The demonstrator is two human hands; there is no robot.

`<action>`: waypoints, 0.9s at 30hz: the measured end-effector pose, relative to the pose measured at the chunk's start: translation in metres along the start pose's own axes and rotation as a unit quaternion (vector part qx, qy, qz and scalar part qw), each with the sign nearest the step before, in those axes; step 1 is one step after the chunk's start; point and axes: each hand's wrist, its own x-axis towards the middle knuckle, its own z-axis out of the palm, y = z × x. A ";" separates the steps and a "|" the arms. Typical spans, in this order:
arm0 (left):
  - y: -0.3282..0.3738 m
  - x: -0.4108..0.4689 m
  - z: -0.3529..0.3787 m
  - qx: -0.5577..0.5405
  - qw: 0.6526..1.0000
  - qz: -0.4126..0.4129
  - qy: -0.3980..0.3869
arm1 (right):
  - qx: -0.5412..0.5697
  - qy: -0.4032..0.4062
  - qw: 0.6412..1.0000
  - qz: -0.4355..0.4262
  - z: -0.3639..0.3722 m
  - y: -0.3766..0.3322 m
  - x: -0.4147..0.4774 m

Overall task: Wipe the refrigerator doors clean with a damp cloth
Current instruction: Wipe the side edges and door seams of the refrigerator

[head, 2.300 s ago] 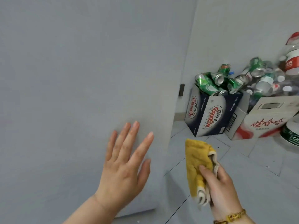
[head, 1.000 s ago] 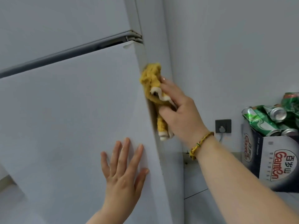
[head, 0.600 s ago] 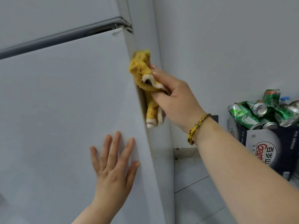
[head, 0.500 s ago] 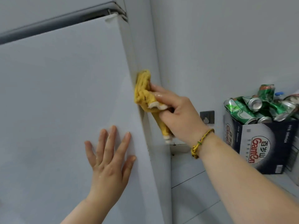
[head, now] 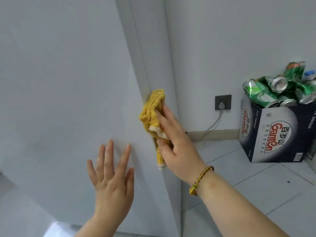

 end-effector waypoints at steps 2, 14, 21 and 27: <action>-0.005 -0.015 0.007 0.020 0.999 0.001 -0.031 | -0.055 0.002 0.998 0.015 0.022 0.031 -0.040; -0.008 -0.024 0.013 0.000 0.998 -0.001 -0.066 | -0.113 0.051 0.992 -0.013 0.026 0.019 -0.038; 0.007 -0.057 0.017 -0.071 0.992 0.021 -0.100 | -0.146 -0.056 0.983 0.101 0.066 0.082 -0.172; 0.011 -0.099 0.037 -0.073 0.982 0.004 -0.172 | 0.149 -0.052 0.898 0.411 0.042 0.092 -0.213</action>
